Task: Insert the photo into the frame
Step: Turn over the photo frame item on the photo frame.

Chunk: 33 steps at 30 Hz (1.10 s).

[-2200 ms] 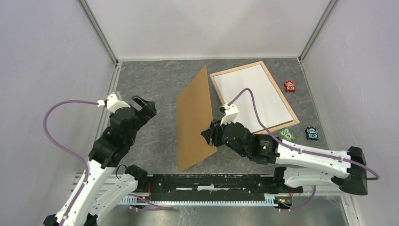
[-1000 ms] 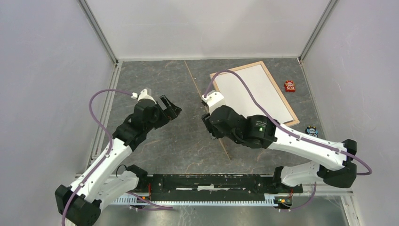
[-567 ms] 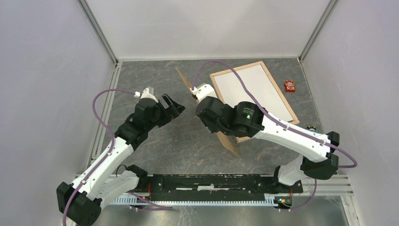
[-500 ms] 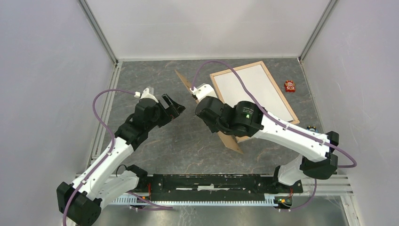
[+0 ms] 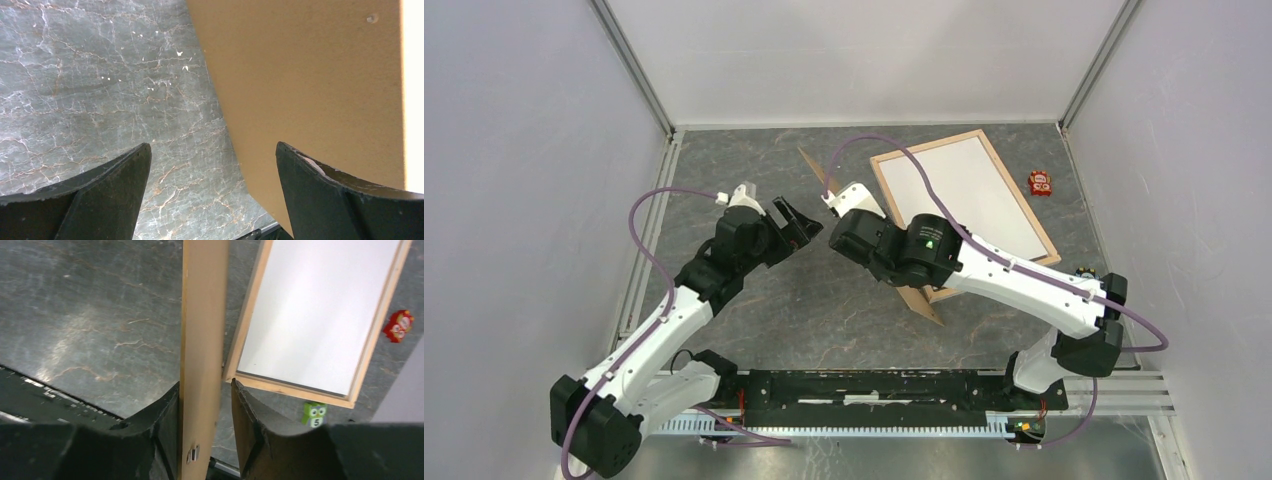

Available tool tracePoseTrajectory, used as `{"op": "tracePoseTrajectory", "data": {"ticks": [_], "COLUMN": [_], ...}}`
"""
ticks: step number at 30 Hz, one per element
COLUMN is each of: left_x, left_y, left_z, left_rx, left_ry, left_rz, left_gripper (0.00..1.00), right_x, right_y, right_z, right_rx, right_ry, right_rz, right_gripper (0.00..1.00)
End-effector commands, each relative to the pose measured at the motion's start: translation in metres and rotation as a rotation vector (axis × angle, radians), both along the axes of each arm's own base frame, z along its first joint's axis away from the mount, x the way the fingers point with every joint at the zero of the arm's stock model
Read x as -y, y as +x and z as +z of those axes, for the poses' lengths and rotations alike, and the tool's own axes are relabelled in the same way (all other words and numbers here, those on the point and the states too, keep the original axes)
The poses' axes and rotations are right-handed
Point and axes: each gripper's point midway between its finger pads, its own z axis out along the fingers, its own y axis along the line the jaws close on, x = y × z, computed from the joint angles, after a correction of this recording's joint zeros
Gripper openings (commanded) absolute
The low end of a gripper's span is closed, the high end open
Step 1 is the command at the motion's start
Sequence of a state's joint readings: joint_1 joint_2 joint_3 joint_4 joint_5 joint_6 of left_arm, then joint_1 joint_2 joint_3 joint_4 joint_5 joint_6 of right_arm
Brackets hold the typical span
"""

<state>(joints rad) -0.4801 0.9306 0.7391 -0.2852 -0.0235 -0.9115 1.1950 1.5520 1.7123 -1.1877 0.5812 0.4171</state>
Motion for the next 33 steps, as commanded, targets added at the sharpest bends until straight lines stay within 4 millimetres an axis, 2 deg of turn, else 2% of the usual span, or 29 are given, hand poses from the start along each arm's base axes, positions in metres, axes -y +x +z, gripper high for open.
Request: {"op": "tracePoseTrajectory", "data": {"ticks": [1,7,10,11,14,17,22,25,30,33], "left_x": [0.012,0.01,0.005,0.002,-0.011,-0.026,-0.051,-0.068,-0.086,-0.095], "left_y": [0.005,0.007,0.007,0.008,0.009,0.01,0.008,0.001,-0.016,-0.023], "left_z": [0.008,0.013,0.018,0.021,0.034,0.055,0.093,0.118,0.167,0.187], "left_rx": [0.011,0.032,0.047,0.062,0.105,0.178,0.281,0.349,0.474,0.526], "left_ry": [-0.062,-0.049,-0.017,0.003,0.062,0.117,0.202,0.205,0.164,0.171], "left_rz": [-0.02,-0.018,-0.009,-0.001,0.028,0.068,0.134,0.199,0.255,0.276], "left_gripper": [1.0,1.0,1.0,1.0,1.0,1.0,1.0,1.0,1.0,1.0], "right_x": [0.018,0.014,0.002,-0.002,-0.009,-0.014,-0.009,-0.008,0.014,0.037], "right_y": [0.016,0.019,0.017,0.016,0.016,0.016,0.022,0.018,0.028,0.037], "right_z": [0.002,-0.004,-0.004,0.0,0.019,0.046,0.087,0.115,0.147,0.174], "right_rx": [0.081,0.081,0.061,0.061,0.069,0.106,0.219,0.3,0.427,0.505], "right_ry": [-0.114,-0.155,-0.11,-0.082,-0.006,0.065,0.168,0.278,0.268,0.217], "right_rz": [-0.048,-0.018,0.028,0.038,0.07,0.125,0.168,0.222,0.194,0.116], "right_gripper": [0.42,0.24,0.03,0.0,0.0,0.0,0.0,0.0,0.0,0.0]}}
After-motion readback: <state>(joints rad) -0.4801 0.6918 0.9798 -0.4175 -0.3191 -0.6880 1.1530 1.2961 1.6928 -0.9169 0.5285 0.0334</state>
